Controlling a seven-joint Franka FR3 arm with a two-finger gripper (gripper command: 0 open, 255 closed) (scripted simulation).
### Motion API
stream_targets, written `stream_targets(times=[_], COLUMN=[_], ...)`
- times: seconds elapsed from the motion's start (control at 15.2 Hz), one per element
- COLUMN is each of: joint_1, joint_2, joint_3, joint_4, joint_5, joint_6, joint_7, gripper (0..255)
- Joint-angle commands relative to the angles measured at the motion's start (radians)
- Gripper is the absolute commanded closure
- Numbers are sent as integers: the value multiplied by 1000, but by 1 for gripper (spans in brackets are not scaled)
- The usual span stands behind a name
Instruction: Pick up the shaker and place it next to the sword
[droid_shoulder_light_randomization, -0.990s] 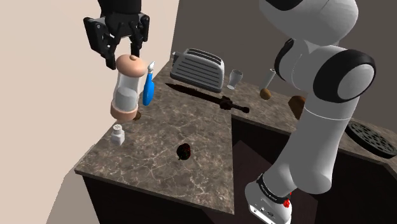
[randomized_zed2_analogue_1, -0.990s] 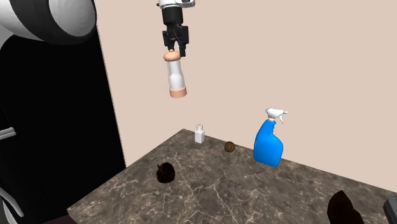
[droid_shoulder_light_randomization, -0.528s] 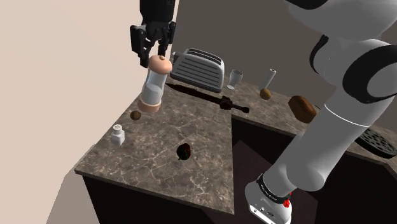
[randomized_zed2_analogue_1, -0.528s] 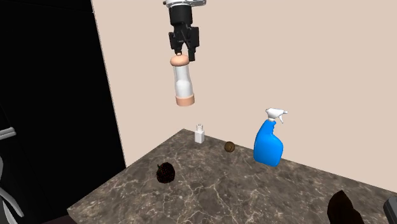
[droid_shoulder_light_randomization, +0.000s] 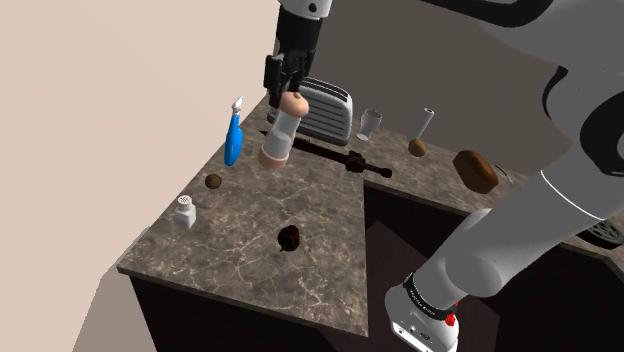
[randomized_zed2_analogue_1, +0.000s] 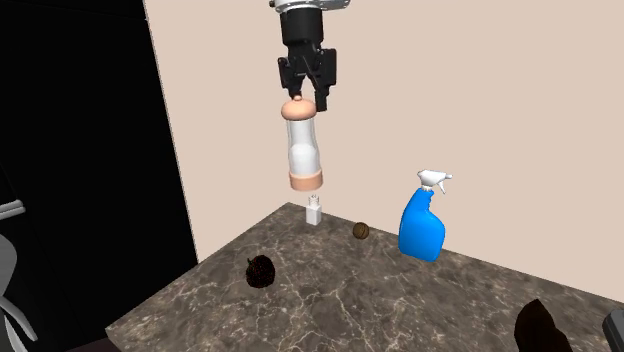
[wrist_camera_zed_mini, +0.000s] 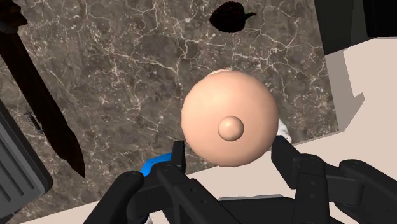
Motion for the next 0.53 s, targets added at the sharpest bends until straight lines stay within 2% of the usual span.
stream_targets(times=[0.0, 0.46], joint_1=[-20, -84], joint_2=[-35, -125], joint_3=[-31, -146], joint_4=[-45, -179], joint_5=[11, 24], joint_6=[16, 72], joint_7=[-55, -235], gripper=[255, 255])
